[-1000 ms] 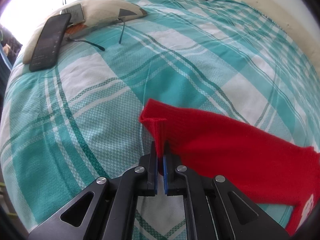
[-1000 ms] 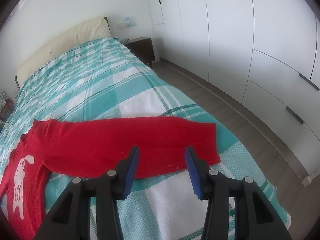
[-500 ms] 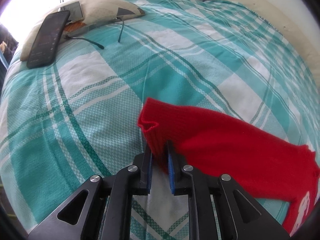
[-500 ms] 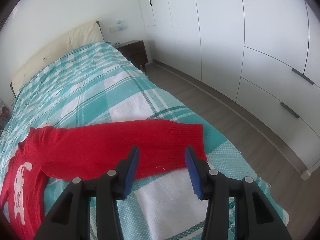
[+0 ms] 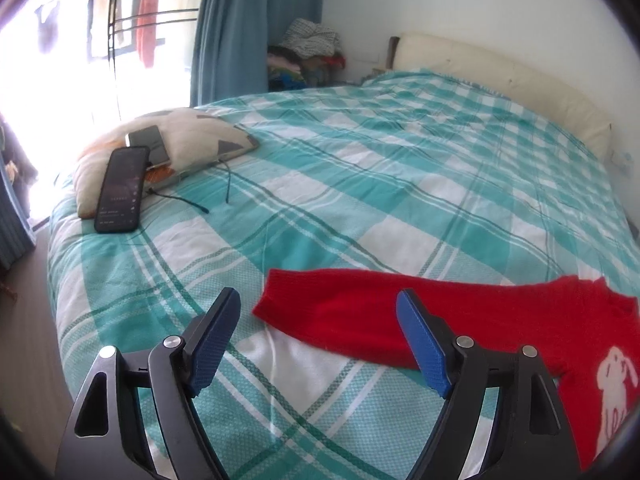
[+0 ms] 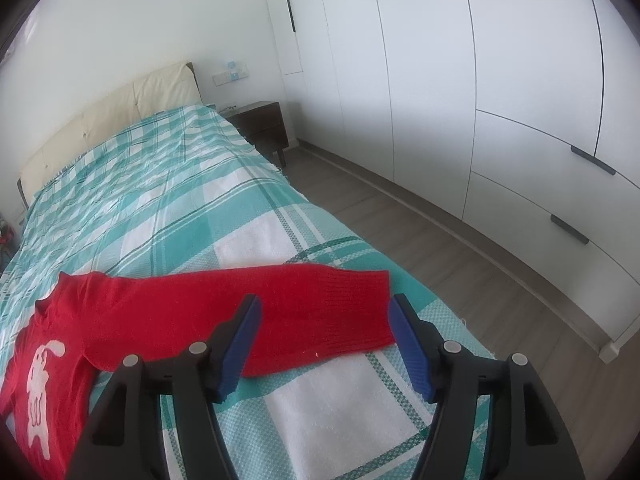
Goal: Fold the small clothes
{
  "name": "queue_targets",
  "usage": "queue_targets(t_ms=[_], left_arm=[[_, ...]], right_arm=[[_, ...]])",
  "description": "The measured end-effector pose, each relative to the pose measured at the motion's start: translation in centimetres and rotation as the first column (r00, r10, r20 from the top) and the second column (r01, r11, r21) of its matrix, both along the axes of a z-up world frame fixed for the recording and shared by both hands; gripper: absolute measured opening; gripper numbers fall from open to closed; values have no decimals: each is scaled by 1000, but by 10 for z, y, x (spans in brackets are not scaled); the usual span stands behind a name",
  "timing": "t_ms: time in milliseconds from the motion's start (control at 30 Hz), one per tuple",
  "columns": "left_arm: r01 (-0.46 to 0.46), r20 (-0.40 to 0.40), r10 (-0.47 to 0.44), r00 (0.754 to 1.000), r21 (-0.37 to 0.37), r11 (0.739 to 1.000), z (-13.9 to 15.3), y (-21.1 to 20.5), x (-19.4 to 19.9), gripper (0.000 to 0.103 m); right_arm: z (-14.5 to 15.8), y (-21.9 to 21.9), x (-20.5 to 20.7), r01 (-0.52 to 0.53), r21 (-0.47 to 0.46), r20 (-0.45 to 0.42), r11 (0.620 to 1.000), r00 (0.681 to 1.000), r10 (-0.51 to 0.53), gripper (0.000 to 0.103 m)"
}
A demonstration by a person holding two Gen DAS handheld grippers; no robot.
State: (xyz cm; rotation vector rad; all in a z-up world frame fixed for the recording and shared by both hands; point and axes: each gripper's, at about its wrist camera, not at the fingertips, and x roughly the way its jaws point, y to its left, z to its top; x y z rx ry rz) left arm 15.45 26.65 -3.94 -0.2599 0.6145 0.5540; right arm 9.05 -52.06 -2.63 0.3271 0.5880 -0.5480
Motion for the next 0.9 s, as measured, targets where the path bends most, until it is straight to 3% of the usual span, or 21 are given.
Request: queue_targets(t_ms=[200, 367, 567, 667, 900], left_arm=[[217, 12, -217, 976, 6, 976, -1, -49, 16, 89], [326, -28, -326, 945, -1, 945, -11, -79, 29, 89], [353, -70, -352, 933, -6, 936, -17, -90, 30, 90], [344, -62, -344, 937, -1, 939, -16, -91, 26, 96], [312, -70, -313, 947, -28, 950, -21, -85, 27, 97]], right_arm=[[9, 17, 3, -82, -47, 48, 996, 995, 84, 71], [12, 46, 11, -187, -129, 38, 974, 980, 194, 72], [4, 74, 13, -296, -118, 27, 948, 953, 301, 73], [-1, 75, 7, -300, -83, 36, 950, 952, 303, 73], [-6, 60, 1, -254, -1, 64, 967, 965, 253, 73]])
